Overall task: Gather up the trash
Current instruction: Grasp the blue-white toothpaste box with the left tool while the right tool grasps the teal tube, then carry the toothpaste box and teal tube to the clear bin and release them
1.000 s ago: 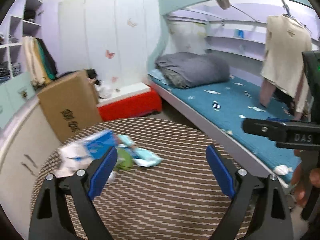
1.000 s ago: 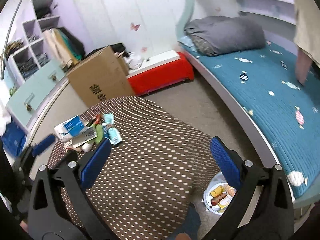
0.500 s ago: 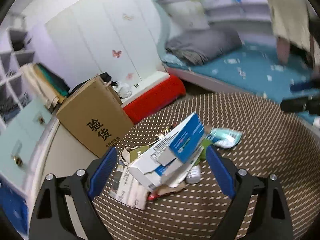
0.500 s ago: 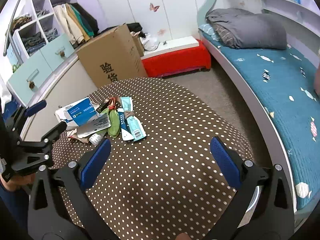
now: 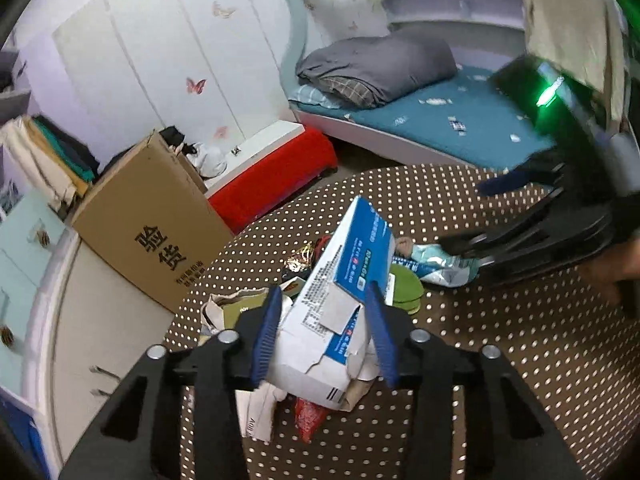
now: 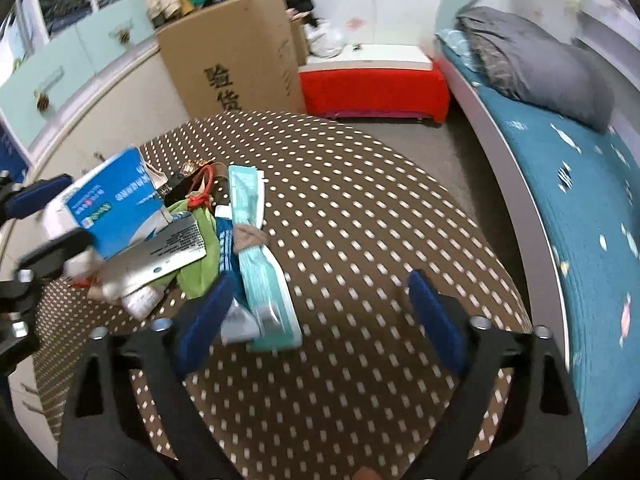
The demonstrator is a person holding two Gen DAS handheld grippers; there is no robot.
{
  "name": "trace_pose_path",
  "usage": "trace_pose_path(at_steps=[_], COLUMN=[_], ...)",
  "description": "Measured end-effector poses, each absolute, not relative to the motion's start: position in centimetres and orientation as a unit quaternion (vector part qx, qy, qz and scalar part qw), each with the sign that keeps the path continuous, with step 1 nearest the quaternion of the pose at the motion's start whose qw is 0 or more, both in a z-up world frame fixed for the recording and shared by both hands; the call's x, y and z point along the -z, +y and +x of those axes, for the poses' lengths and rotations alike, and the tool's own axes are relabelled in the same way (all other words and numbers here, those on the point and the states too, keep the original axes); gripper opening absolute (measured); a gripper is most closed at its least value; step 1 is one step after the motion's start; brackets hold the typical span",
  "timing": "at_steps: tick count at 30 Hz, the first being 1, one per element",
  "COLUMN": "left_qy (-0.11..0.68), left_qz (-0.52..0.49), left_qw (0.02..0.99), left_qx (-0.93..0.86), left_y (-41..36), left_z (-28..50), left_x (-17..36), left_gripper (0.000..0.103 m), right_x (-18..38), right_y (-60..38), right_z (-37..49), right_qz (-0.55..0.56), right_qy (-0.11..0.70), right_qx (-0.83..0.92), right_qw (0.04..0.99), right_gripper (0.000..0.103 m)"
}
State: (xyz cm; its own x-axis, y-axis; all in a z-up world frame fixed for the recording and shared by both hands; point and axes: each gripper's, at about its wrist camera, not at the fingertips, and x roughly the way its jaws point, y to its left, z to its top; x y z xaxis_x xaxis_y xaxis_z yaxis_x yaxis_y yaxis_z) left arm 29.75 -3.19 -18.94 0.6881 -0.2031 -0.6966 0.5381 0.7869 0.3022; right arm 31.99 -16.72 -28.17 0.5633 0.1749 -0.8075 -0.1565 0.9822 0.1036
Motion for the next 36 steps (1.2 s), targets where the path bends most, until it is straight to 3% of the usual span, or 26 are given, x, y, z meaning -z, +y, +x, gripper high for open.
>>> trace_pose_path(at_steps=[2,4,5,8,9,10,11,13,16,21,23,24,25,26,27,30,32,33,34,36], left_qy=[0.335,0.336,0.336,0.336,0.338,0.342,0.343,0.341,0.342,0.347,0.348,0.351,0.353,0.350,0.345,0.352,0.366,0.382,0.385,0.376], left_qz=[0.249,0.263,0.272,0.269,0.259,0.247,0.231,0.211,0.176,0.135,0.142,0.152,0.164,0.173,0.184,0.192,0.183,0.172,0.161,0.143], left_qw=[0.885,0.881,0.879,0.880,0.883,0.885,0.889,0.895,0.901,0.906,0.904,0.901,0.900,0.900,0.899,0.895,0.890,0.885,0.885,0.891], left_qx=[0.207,0.203,0.200,0.199,0.197,0.196,0.195,0.197,0.199,0.203,0.203,0.203,0.197,0.192,0.195,0.195,0.203,0.204,0.208,0.210], left_y=[-3.3,-3.9,-4.2,-4.7,-4.7,-4.6,-4.4,-3.9,-3.2,-2.4,-2.8,-3.2,-3.8,-4.1,-4.7,-6.0,-6.5,-6.7,-6.6,-6.5], left_z=[29.7,29.6,29.6,29.8,30.0,30.2,30.5,30.5,30.4,29.4,28.8,28.6,28.5,28.4,28.2,28.5,29.0,29.4,29.4,28.8], left_x=[19.0,19.6,19.9,20.4,20.3,20.2,20.0,19.4,18.7,18.7,18.9,19.2,19.5,19.7,20.0,20.9,21.5,22.0,22.1,21.6], left_gripper=[0.043,0.059,0.062,0.062,0.057,0.053,0.049,0.024,0.017,0.016,0.019,0.034,0.060,0.069,0.073,0.072,0.040,0.013,0.007,0.006], right_x=[28.8,29.2,29.3,29.4,29.4,29.3,29.2,29.2,29.2,28.8,28.8,28.8,28.8,28.8,28.8,28.6,28.3,28.2,28.0,27.6], right_y=[-15.8,-14.8,-14.5,-13.6,-13.5,-13.5,-13.5,-14.1,-15.9,-18.8,-19.4,-19.8,-20.0,-20.2,-20.5,-20.6,-20.8,-20.9,-21.1,-21.7], right_z=[33.1,33.8,33.9,34.3,34.4,34.4,34.5,34.1,32.7,29.4,28.2,27.5,27.1,26.7,26.2,25.1,24.6,24.4,24.1,23.6], right_qz=[-0.009,-0.015,-0.023,-0.057,-0.061,-0.058,-0.058,-0.035,0.007,0.067,0.075,0.080,0.081,0.083,0.087,0.090,0.093,0.093,0.095,0.096], right_qy=[0.464,0.470,0.471,0.464,0.462,0.458,0.458,0.460,0.457,0.450,0.450,0.450,0.450,0.450,0.449,0.446,0.443,0.441,0.439,0.434], right_qx=[-0.101,-0.120,-0.120,-0.106,-0.104,-0.107,-0.099,-0.109,-0.111,-0.110,-0.107,-0.106,-0.104,-0.103,-0.103,-0.099,-0.099,-0.098,-0.099,-0.098], right_qw=[0.880,0.874,0.874,0.878,0.879,0.880,0.882,0.881,0.883,0.884,0.883,0.883,0.883,0.883,0.883,0.885,0.886,0.887,0.888,0.890], right_gripper=[0.074,0.064,0.062,0.055,0.049,0.030,0.023,0.023,0.023,0.023,0.023,0.023,0.023,0.023,0.023,0.023,0.023,0.023,0.023,0.023])
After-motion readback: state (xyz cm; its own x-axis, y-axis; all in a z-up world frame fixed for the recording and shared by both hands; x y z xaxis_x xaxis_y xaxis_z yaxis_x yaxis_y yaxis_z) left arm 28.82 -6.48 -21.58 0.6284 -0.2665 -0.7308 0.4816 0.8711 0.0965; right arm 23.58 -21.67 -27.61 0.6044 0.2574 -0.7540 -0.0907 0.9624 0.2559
